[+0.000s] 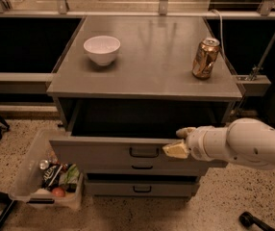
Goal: Open top drawer
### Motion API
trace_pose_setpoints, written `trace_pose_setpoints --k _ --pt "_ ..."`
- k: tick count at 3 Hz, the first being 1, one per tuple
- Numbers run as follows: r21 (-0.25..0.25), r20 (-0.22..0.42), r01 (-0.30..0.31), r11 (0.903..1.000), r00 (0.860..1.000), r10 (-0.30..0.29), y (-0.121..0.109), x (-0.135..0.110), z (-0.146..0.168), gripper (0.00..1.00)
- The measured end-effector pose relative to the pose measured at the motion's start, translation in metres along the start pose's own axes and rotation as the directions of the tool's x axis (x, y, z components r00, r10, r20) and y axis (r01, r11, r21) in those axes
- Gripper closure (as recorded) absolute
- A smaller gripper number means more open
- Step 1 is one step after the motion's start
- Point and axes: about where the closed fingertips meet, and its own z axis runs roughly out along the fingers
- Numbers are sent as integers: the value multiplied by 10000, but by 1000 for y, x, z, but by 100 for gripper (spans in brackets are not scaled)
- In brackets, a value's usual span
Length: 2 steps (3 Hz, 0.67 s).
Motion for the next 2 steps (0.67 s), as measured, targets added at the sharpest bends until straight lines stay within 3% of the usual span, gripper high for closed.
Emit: trace_pose_setpoints --k 1,2 --pt "0 0 0 10000 10000 0 -1 -2 -3 100" --pt "108 -11 -112 9999 9999 112 17 7 -13 100"
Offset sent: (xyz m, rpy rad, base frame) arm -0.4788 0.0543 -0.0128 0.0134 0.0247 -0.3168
